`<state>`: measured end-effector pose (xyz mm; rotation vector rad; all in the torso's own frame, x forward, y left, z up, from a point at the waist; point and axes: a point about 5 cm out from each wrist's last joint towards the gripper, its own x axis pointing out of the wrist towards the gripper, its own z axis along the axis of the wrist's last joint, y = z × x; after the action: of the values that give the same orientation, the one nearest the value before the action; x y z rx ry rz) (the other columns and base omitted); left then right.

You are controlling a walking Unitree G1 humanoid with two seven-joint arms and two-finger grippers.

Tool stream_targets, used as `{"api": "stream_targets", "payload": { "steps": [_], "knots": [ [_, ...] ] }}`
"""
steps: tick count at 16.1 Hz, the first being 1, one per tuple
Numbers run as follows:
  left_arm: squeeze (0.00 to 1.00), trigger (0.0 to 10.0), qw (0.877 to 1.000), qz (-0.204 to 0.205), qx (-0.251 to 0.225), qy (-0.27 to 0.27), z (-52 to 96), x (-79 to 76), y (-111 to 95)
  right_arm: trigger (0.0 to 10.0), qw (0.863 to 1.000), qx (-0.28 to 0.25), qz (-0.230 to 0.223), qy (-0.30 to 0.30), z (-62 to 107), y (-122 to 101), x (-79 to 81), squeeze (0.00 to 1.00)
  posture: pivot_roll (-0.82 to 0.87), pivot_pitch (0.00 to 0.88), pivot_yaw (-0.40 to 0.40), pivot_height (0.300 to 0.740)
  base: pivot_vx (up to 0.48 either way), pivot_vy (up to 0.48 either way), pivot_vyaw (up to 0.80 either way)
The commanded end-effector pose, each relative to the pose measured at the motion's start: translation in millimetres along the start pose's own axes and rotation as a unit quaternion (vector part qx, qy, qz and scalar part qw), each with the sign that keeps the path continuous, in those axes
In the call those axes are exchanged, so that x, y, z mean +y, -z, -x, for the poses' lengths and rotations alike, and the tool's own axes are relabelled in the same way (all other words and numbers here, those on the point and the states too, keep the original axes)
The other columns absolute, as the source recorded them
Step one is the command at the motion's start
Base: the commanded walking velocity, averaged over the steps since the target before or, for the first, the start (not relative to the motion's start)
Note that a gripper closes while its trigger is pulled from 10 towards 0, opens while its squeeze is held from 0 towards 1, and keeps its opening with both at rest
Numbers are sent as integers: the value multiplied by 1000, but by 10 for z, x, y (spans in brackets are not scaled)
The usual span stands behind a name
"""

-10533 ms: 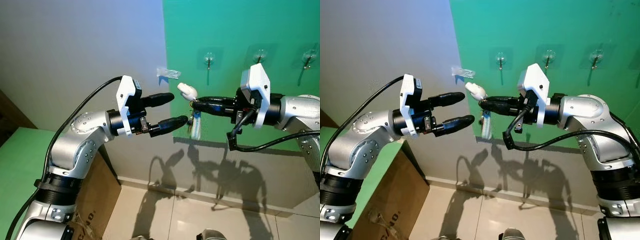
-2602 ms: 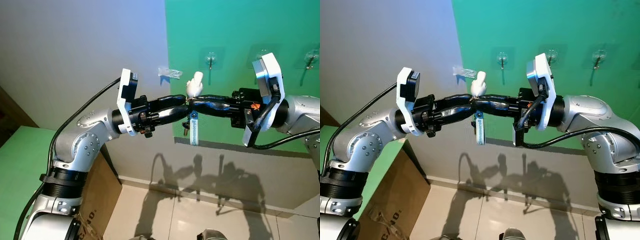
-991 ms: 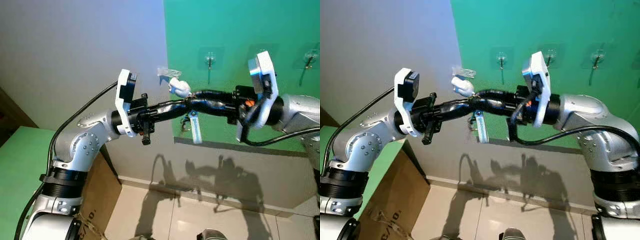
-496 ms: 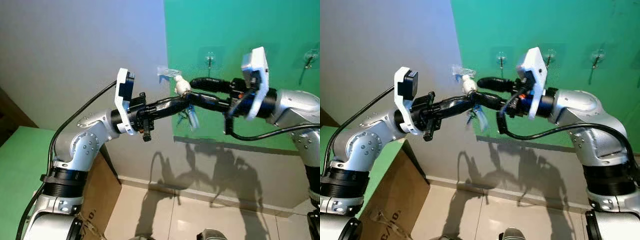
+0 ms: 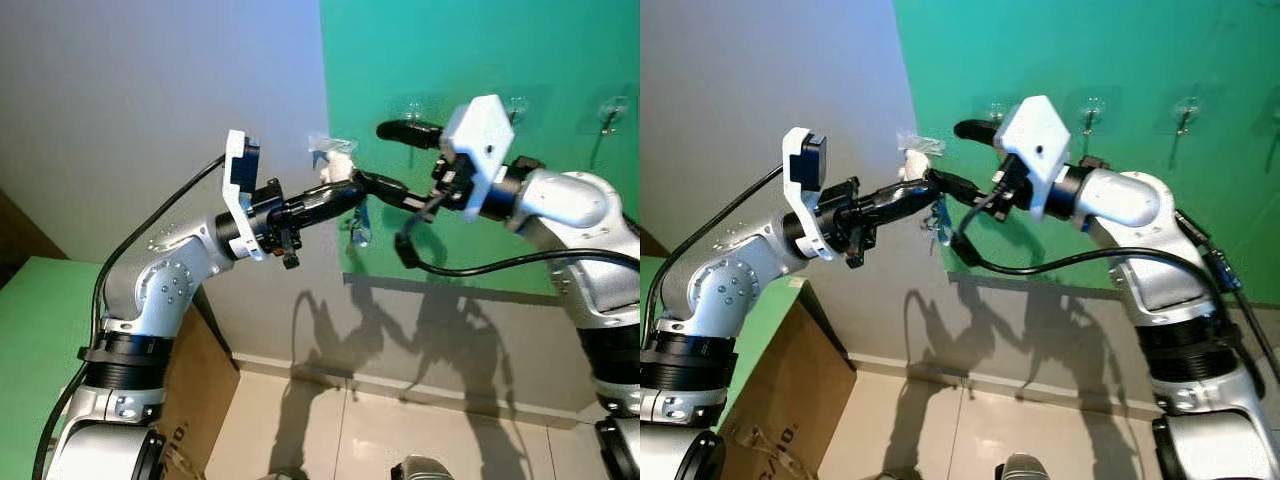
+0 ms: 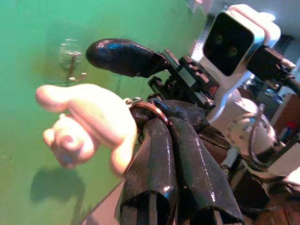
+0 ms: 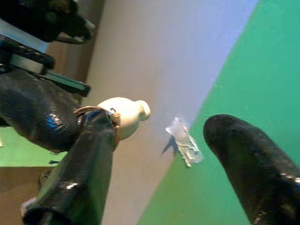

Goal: Hang keys on a hook

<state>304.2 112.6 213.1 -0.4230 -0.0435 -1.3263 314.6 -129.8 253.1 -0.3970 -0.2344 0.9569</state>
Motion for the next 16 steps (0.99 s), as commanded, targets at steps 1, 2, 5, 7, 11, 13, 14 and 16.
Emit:
{"api": "stream_targets", "payload": {
  "steps": [1,2,5,7,11,13,14,16],
  "knots": [
    [0,0,998,-17,-9,57,-92,-115,-83,10000,987,68,-28,140,156,270,-276,0,-283,35,127,736,0,0,0],
    [0,0,999,-25,-24,26,-110,-55,-116,10000,981,62,-43,177,156,316,-272,0,-281,29,127,736,0,0,0],
    [0,0,995,-34,-70,-59,-218,93,-187,10000,971,65,-92,213,150,523,-100,0,-281,24,129,736,0,0,0],
    [0,0,990,-50,-78,-109,-284,169,-173,10000,965,72,-115,226,149,633,12,0,-283,23,132,736,0,0,0],
    [0,0,982,-41,-93,-158,-277,269,-137,10000,963,64,-156,209,140,648,180,0,-288,31,138,736,0,0,0],
    [0,0,981,-45,-97,-164,-281,286,-153,10000,969,47,-155,189,136,556,188,1000,-287,32,133,736,0,0,0],
    [0,0,980,-47,-98,-166,-286,291,-157,10000,971,45,-152,178,129,529,197,1000,-287,32,133,736,0,0,0],
    [0,0,979,-51,-102,-171,-287,302,-169,10000,978,38,-144,147,129,456,246,1000,-288,33,130,736,0,0,0]
  ]
}}
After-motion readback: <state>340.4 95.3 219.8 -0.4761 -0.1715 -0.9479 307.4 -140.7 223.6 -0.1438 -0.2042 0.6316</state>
